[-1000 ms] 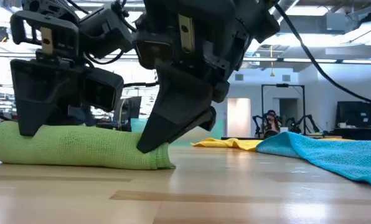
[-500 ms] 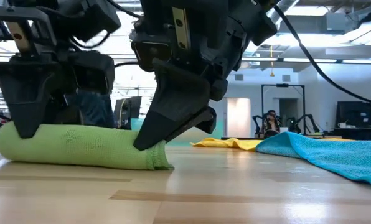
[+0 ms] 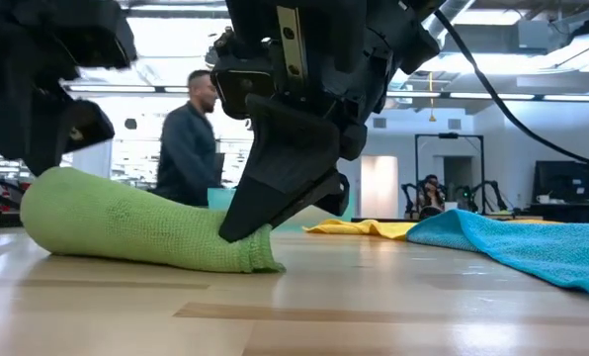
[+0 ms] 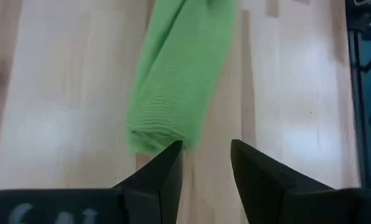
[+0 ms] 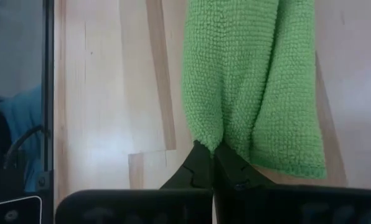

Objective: Roll microfiber towels into tight, uniform cylinder then place into a basket
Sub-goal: Fold the green towel

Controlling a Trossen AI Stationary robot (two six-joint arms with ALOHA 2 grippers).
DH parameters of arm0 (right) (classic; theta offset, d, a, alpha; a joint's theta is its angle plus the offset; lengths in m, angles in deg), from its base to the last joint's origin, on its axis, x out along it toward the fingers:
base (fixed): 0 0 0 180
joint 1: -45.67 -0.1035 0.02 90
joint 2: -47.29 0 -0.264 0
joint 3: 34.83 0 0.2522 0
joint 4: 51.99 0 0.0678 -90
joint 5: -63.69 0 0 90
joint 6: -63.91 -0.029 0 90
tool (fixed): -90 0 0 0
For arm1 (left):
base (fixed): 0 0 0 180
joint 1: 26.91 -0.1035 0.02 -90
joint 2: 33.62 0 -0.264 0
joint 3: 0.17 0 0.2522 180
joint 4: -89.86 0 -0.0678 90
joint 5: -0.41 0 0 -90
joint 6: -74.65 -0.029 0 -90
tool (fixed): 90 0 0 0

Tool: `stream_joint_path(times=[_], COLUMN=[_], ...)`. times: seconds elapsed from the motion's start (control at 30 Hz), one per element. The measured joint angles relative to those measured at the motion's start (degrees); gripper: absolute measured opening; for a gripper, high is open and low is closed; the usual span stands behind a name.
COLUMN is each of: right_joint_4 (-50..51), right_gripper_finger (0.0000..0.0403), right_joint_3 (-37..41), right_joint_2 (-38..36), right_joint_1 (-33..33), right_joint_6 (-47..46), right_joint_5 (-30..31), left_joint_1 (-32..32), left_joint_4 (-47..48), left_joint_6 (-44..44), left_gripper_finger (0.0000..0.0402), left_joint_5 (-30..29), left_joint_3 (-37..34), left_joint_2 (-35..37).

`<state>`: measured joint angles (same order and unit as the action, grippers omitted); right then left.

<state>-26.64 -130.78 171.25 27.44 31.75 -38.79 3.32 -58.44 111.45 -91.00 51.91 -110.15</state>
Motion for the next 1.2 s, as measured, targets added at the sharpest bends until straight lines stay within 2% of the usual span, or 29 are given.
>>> stream_joint_path(times=[0.27,0.37,0.53,0.67,0.97,1.2], right_joint_4=[-0.02,-0.07,-0.09,-0.11,-0.20,-0.37], right_gripper_finger=[0.0006,0.0006,0.0006,0.0006,0.0012,0.0051], right_joint_3=[0.00,0.00,0.00,0.00,0.00,0.00], right_joint_2=[0.02,0.02,0.02,0.02,0.02,0.08], right_joint_1=[0.73,0.73,0.73,0.73,0.60,0.25], right_joint_6=[-0.90,-0.90,-0.90,-0.88,-0.62,1.21], right_joint_5=[-1.41,-1.34,-1.25,-1.19,-0.95,-0.52], left_joint_1=[9.98,11.04,9.33,7.36,2.61,-0.60], left_joint_4=[-4.01,-5.81,-9.43,-9.80,-9.78,-9.66], left_joint_6=[-10.25,-14.63,-17.90,-13.57,-1.95,9.20], left_gripper_finger=[0.0126,0.0126,0.0126,0.0126,0.0126,0.0126], left_joint_5=[-19.52,-22.84,-23.65,-23.42,-16.15,-8.07], left_joint_3=[0.07,0.07,0.11,0.17,0.52,0.56], left_joint_2=[-2.36,-5.44,-10.81,-13.29,-16.92,-16.70])
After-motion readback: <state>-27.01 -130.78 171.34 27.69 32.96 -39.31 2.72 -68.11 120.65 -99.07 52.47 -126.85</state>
